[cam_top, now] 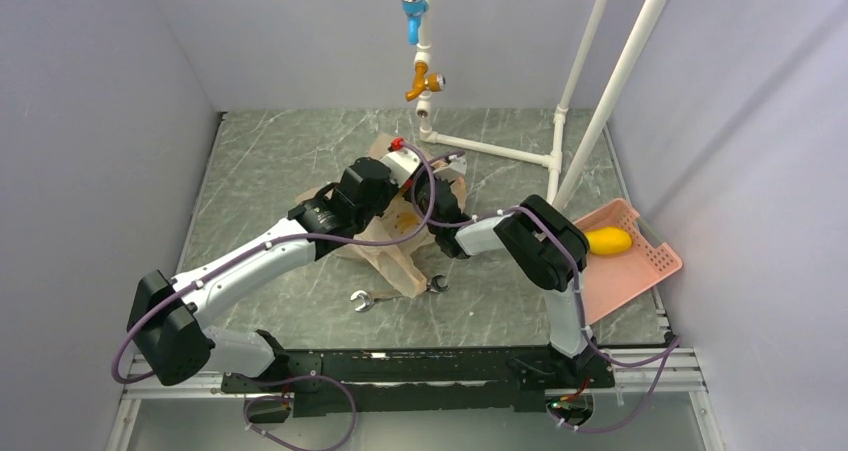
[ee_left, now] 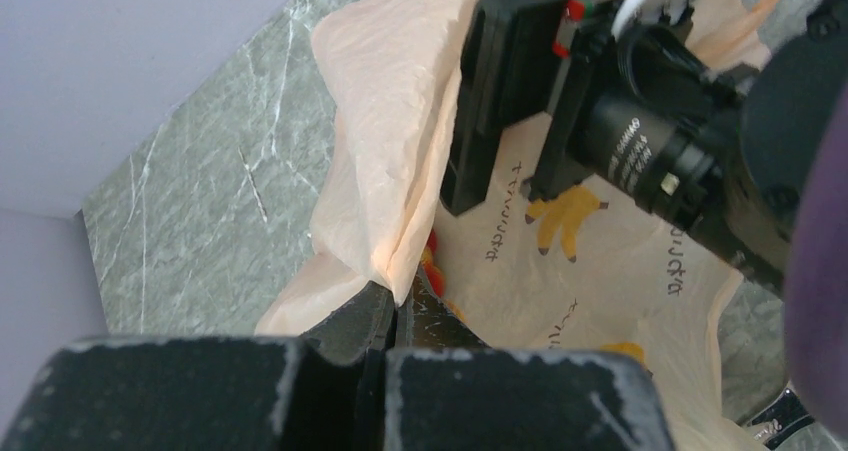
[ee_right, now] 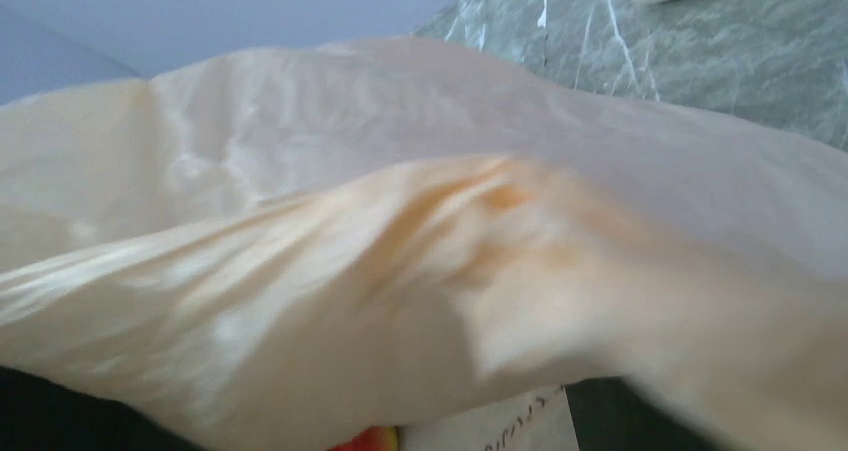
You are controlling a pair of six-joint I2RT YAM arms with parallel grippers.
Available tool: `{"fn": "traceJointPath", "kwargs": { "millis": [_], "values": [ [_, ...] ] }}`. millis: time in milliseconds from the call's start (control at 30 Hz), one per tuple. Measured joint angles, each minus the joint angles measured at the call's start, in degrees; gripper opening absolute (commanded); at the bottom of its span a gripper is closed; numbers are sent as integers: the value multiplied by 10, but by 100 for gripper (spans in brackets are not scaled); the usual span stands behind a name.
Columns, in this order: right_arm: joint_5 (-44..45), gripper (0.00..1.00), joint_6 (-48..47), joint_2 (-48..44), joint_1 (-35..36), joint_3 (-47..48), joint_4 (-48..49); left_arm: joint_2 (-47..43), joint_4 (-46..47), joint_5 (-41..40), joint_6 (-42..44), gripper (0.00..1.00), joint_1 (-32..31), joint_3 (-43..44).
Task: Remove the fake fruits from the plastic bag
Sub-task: Adjust the fake fruit in the plastic bag.
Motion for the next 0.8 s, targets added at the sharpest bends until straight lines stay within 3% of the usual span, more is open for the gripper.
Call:
{"fn": "traceJointPath", "kwargs": {
  "millis": [800],
  "values": [
    [-29, 93, 47, 73, -23, 69, -123, 0, 0, -1, 2, 0, -2, -4]
  ]
}}
